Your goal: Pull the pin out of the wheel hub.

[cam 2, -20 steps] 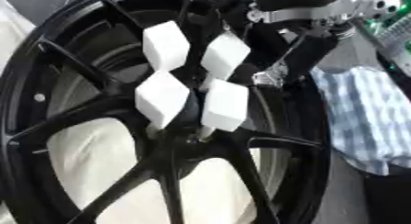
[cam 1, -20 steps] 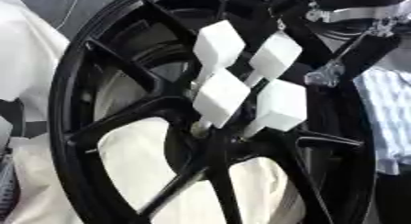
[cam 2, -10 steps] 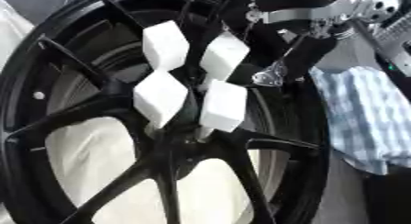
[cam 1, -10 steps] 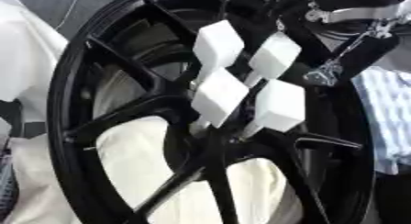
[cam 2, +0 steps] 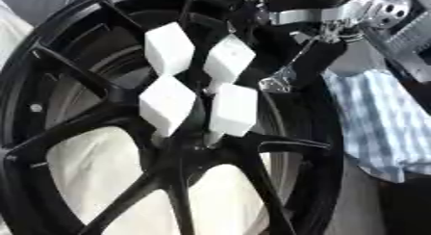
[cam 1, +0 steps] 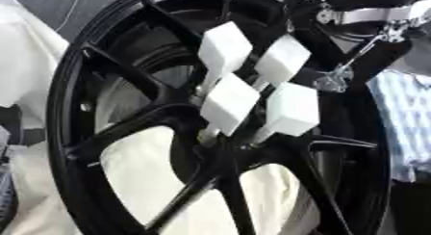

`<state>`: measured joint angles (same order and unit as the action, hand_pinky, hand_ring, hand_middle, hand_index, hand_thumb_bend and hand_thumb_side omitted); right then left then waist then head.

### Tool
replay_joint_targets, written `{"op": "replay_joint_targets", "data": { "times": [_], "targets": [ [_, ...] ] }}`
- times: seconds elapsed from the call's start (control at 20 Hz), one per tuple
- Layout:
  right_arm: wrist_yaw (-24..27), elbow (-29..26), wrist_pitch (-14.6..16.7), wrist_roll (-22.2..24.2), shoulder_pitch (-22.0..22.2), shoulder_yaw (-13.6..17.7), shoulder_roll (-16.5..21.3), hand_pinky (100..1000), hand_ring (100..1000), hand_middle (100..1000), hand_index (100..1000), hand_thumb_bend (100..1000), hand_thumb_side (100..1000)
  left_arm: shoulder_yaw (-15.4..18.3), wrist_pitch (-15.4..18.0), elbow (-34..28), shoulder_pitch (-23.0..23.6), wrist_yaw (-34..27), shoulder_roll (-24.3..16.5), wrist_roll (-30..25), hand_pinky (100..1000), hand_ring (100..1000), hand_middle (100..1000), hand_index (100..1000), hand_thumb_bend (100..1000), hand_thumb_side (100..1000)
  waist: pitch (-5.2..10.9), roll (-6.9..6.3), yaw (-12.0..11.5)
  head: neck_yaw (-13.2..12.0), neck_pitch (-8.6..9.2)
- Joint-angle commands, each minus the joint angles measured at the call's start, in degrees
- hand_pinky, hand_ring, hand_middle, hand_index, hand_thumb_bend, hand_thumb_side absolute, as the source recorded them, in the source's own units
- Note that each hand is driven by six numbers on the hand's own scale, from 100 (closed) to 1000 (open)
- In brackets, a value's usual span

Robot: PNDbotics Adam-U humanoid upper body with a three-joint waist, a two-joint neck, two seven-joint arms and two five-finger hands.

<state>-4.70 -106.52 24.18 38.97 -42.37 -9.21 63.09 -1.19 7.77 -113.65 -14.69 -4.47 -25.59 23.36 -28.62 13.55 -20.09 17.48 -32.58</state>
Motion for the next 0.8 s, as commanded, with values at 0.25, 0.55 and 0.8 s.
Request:
{"op": "replay_joint_targets", "data": {
  "times": [0.25, 0.55, 0.8],
  "targets": [
    [3.71, 0.25, -0.35, -0.2, -1.68, 2.11, 1.8, 871, 782, 381, 372, 100, 235, 0.59, -0.21, -0.94, 0.02, -0.48, -0.35, -0.05, 827, 663, 532, 769, 100, 790, 2.36, -0.61, -0.01, 0.35, 0.57],
    [5.13, 0.35, -0.16, 0.82, -1.74, 3.04, 2.36, 869, 777, 366, 358, 100, 236, 0.79, -0.25, -0.94, 0.25, -0.52, -0.27, 0.09, 828, 663, 532, 766, 100, 790, 2.66, -0.61, 0.13, 0.32, 0.64],
    [8.02, 0.69, -0.72, 1.7, -1.91, 4.39, 2.94, 868, 773, 363, 357, 100, 231, 0.85, -0.32, -0.94, 0.43, -0.5, -0.38, 0.11, 829, 664, 533, 764, 100, 788, 3.0, -0.61, 0.58, 0.01, 0.45]
  ]
}}
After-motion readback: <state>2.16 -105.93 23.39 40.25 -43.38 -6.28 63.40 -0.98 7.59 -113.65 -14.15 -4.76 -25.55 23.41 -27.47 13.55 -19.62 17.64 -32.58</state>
